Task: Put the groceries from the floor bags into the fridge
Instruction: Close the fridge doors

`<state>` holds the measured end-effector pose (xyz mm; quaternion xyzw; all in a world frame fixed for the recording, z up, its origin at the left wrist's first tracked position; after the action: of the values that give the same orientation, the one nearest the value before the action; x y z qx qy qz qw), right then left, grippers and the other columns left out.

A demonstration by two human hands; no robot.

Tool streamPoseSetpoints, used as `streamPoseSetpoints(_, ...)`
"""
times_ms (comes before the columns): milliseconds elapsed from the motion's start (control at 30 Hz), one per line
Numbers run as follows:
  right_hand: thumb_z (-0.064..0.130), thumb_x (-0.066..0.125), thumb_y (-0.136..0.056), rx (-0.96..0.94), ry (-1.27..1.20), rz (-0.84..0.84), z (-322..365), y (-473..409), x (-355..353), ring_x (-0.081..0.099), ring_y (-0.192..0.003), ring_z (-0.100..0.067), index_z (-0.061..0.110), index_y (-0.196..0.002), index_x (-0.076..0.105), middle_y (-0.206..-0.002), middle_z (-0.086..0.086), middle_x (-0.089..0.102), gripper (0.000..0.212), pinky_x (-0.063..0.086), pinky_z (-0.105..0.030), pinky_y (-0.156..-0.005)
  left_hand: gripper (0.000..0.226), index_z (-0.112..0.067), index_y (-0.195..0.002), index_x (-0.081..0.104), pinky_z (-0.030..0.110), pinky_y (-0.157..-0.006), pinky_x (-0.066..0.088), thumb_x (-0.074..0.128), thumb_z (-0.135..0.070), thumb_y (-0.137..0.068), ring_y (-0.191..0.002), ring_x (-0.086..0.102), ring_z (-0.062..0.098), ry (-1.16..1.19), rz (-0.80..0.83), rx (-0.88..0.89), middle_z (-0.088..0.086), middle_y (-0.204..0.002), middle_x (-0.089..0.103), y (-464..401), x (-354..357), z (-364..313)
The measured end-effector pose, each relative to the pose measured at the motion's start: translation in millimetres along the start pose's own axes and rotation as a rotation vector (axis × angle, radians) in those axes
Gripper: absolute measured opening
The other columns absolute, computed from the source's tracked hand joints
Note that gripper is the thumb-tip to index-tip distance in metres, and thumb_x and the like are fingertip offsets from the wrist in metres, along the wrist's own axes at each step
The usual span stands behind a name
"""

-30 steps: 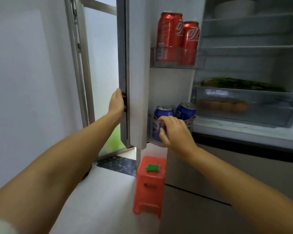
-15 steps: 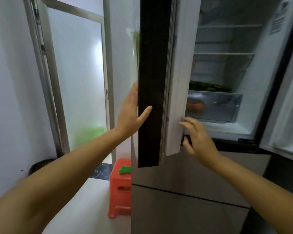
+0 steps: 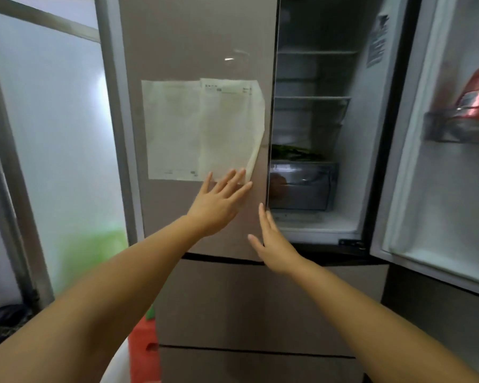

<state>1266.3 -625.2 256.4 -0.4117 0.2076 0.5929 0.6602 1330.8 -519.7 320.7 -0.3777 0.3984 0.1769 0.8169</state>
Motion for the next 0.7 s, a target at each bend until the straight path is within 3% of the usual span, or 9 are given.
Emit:
streamPoseSetpoints(67, 0.037, 0.034, -0.101, -0.004, 0.093, 0.028, -11.9, -17.1, 4.2, 0.015, -0.146, -0.026, 0.033, -0.146, -0.023, -0.156, 0.0, -0.026, 0.073, 0.033, -0.038, -0.109, 0.066, -0.032, -0.146, -0.019, 0.055, -0.117, -0.009, 0.028, -0.041, -0.1, -0.14, -0.029, 0.02, 0.002, -0.02, -0.002, -0.001, -0.154, -0.027, -9.0, 13.6, 3.1)
streamPoseSetpoints(133, 0.037, 0.032, -0.102, -0.011, 0.227, 0.04, -24.0, -28.4, 12.4, 0.03, -0.14, -0.032, 0.034, -0.144, -0.027, -0.155, -0.004, -0.028, 0.072, 0.047, -0.037, -0.094, 0.069, -0.033, -0.142, -0.022, 0.055, -0.115, -0.014, 0.03, -0.044, -0.099, -0.138, -0.033, 0.021, -0.01, -0.069, 0.002, -0.002, -0.151, -0.03, -13.6, 24.8, 6.1)
streamPoseSetpoints(233, 0.035, 0.032, -0.102, -0.044, 0.353, -0.003, -36.1, -40.1, 18.2, 0.041, -0.132, -0.034, 0.036, -0.14, -0.033, -0.156, -0.006, -0.028, 0.075, 0.054, -0.036, -0.078, 0.07, -0.035, -0.142, -0.022, 0.053, -0.111, -0.02, 0.031, -0.048, -0.097, -0.138, -0.032, 0.021, -0.019, -0.102, 0.018, -0.003, -0.15, -0.031, -17.9, 31.3, 9.6)
streamPoseSetpoints(400, 0.031, 0.038, -0.1, -0.006, 0.283, 0.028, -47.4, -53.3, 12.2, 0.031, -0.14, -0.034, 0.043, -0.135, -0.035, -0.158, -0.002, -0.021, 0.082, 0.042, -0.044, -0.105, 0.072, -0.033, -0.141, -0.023, 0.055, -0.109, -0.02, 0.034, -0.045, -0.097, -0.135, -0.036, 0.02, -0.01, -0.094, -0.003, -0.002, -0.149, -0.033, -28.7, 31.0, 5.0)
streamPoseSetpoints(500, 0.03, 0.04, -0.1, -0.008, 0.26, 0.048, -51.6, -35.3, 1.9, 0.025, -0.143, -0.03, 0.042, -0.146, -0.018, -0.16, 0.004, -0.013, 0.075, 0.037, -0.045, -0.109, 0.074, -0.03, -0.146, -0.017, 0.056, -0.112, -0.015, 0.037, -0.041, -0.096, -0.137, -0.033, 0.022, 0.005, -0.113, -0.022, 0.0, -0.15, -0.031, -25.5, 31.6, -5.6)
streamPoseSetpoints(600, 0.028, 0.04, -0.1, 0.037, 0.244, -0.044, -65.7, 1.4, -26.2, 0.023, -0.144, -0.024, 0.031, -0.152, 0.004, -0.161, 0.004, 0.004, 0.064, 0.035, -0.041, -0.11, 0.073, -0.022, -0.151, -0.003, 0.058, -0.113, -0.01, 0.043, -0.032, -0.095, -0.142, -0.024, 0.022, 0.079, -0.167, -0.094, 0.004, -0.152, -0.027, -22.5, 23.8, -26.1)
streamPoseSetpoints(700, 0.019, 0.041, -0.098, 0.078, 0.247, -0.269, -84.3, 53.6, -83.5, 0.046, -0.127, -0.021, 0.02, -0.143, 0.037, -0.146, -0.002, 0.04, 0.045, 0.044, -0.037, -0.1, 0.072, -0.02, -0.151, 0.005, 0.059, -0.112, -0.011, 0.046, -0.029, -0.093, -0.141, -0.022, 0.021, 0.143, -0.174, -0.017, 0.005, -0.151, -0.026, -33.0, 16.2, -84.9)
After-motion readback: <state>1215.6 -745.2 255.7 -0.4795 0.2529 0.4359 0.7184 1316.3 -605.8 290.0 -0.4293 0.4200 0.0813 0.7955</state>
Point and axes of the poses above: each hand's wrist, its own y-axis away from the middle knuckle, its own x-axis out of the palm, z = x × y, the point moved 7 cm from there along -y, towards the middle knuckle
